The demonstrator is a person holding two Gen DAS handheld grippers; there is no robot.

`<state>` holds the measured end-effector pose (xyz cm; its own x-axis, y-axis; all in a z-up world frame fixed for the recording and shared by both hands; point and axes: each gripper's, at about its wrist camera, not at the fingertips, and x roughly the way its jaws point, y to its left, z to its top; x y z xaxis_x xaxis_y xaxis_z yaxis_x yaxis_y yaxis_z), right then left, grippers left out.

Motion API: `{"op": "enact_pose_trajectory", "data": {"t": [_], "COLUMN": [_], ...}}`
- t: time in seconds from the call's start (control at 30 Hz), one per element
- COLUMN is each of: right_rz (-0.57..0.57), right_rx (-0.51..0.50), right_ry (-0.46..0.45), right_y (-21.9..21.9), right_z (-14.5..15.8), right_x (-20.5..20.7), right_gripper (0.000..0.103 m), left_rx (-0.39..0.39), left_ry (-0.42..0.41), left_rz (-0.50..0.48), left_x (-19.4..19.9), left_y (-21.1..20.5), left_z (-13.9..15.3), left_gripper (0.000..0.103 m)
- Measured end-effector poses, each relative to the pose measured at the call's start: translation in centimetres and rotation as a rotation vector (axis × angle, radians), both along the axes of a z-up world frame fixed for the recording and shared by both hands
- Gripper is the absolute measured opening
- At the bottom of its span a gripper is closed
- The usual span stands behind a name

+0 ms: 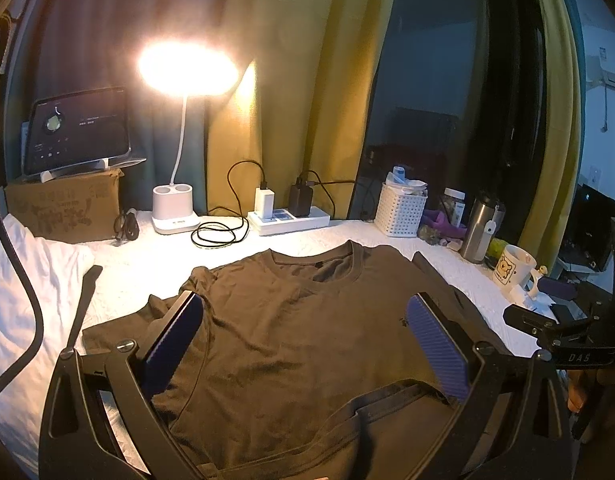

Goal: Fold small clothes

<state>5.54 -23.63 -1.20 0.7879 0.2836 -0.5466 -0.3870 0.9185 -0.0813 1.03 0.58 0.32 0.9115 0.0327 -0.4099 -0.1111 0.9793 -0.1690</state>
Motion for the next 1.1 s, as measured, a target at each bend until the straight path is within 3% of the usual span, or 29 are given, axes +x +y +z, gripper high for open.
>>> {"op": "enact_pose_trajectory", "data": {"t": [1.1], "right_rz": [0.008], "right_rx": [-0.007], "right_ry": [-0.020], "right_y": [0.47], "right_z": [0.36], "right_x": [-0.17], "right_gripper": [0.103], "left_rx": [-0.007], "left_ry": [-0.016], "left_rz": [0.019], "left_x": [-0.58], "left_y": [0.63], "left_z": [0.64], "left_gripper": [0.101]}}
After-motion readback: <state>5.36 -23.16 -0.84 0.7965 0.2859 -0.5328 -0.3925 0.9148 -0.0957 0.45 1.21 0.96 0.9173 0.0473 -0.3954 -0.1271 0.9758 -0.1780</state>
